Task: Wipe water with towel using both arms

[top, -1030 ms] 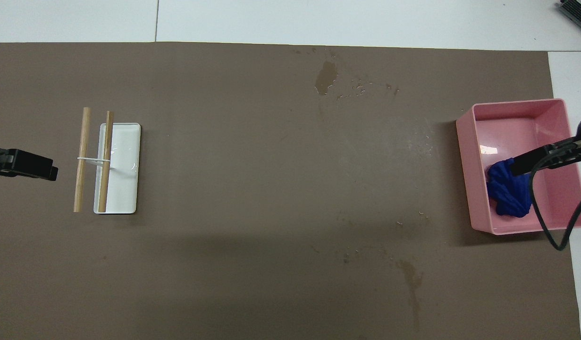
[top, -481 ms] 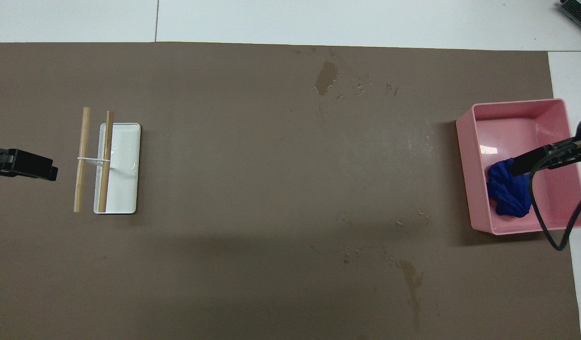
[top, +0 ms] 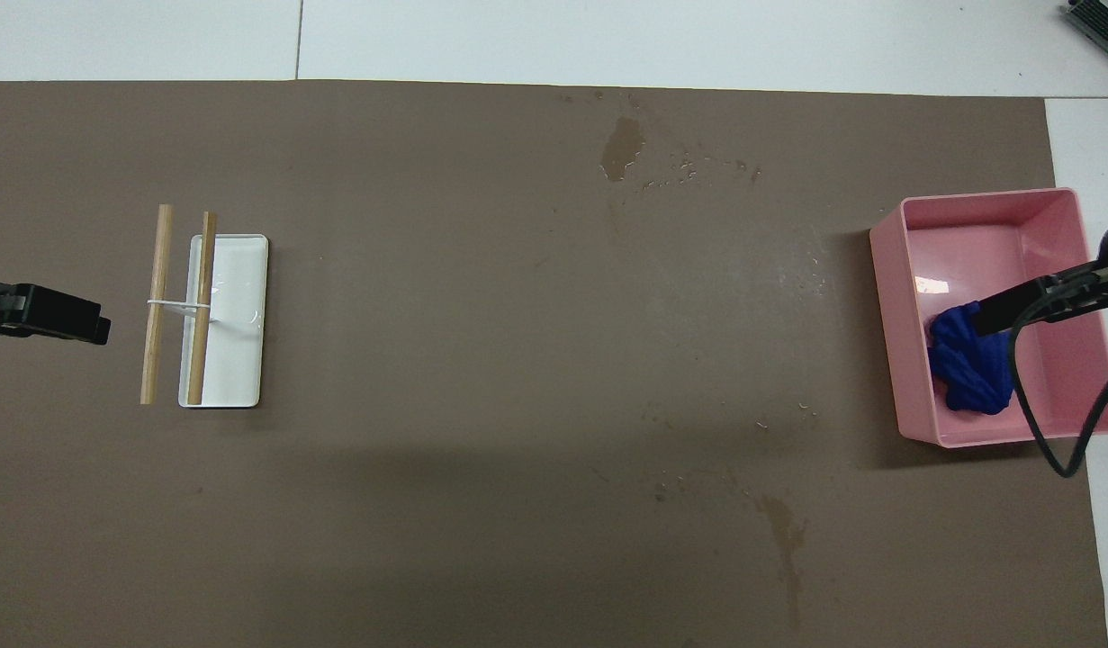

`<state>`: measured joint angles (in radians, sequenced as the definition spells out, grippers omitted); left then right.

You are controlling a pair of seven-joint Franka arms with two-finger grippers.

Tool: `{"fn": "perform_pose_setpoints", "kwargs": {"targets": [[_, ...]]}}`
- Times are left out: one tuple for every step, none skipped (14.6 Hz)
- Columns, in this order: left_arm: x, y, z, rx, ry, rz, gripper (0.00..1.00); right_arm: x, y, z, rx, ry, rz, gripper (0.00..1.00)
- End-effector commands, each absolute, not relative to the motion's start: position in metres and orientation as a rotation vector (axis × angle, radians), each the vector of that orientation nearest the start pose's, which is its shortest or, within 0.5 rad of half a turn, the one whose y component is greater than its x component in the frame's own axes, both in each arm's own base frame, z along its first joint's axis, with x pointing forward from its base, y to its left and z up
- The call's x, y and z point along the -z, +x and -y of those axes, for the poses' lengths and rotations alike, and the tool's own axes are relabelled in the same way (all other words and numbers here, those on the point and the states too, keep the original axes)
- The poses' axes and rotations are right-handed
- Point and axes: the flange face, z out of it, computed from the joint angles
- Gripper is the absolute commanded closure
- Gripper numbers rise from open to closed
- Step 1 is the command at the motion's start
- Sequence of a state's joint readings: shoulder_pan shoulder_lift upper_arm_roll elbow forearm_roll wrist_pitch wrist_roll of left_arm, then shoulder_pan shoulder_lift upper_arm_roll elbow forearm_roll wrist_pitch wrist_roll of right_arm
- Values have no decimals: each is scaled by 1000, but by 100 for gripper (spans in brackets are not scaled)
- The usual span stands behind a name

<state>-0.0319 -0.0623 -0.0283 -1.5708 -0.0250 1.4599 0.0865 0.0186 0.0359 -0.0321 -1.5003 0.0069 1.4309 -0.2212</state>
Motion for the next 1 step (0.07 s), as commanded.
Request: {"fn": "perform_pose_setpoints", "kwargs": {"targets": [[-648, 516, 33, -70, -3136, -237, 0, -626, 546, 7, -154, -3109, 307, 0]]}}
